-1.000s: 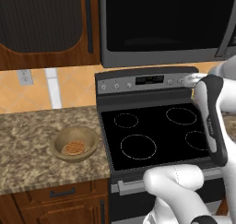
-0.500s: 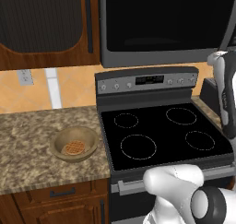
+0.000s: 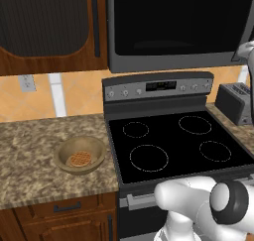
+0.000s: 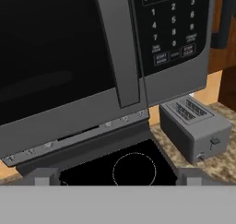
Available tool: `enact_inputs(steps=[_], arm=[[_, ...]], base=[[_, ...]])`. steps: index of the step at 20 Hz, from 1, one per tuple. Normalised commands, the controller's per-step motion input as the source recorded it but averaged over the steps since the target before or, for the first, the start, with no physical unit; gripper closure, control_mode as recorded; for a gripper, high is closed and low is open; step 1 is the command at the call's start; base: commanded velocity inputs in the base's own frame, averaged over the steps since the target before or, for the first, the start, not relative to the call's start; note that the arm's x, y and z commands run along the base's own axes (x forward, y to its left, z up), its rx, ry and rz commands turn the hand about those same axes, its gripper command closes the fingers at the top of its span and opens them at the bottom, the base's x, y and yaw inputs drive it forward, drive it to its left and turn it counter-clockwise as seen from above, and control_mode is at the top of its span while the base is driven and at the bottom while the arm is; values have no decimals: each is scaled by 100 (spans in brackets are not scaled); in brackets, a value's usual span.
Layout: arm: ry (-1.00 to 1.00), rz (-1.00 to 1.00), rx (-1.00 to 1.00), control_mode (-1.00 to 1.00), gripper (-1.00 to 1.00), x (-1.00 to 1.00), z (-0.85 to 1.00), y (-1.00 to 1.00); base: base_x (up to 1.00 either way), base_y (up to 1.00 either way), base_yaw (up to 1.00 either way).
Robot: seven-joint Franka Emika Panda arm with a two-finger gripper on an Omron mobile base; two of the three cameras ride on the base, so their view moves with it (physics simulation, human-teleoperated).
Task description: Open the microwave, place the bowl with waffle inside the microwave, then close the microwave door and turn it on.
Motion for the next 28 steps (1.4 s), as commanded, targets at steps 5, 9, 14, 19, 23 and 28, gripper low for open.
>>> enact_inputs(steps=[5,9,14,19,23,28], arm=[[-5,0,0,-100,-100,38,15,-4],[-6,0,0,-100,-100,41,3,-17],[-9,0,0,-100,-100,40,0,-32],[-6,0,0,-100,-100,45,0,-15],[-2,0,0,-100,-100,45,0,-13],[0,1,0,-100,-100,48,0,-15]], base=[[0,0,0],[0,0,0],[0,0,0],[0,0,0],[0,0,0],[0,0,0]])
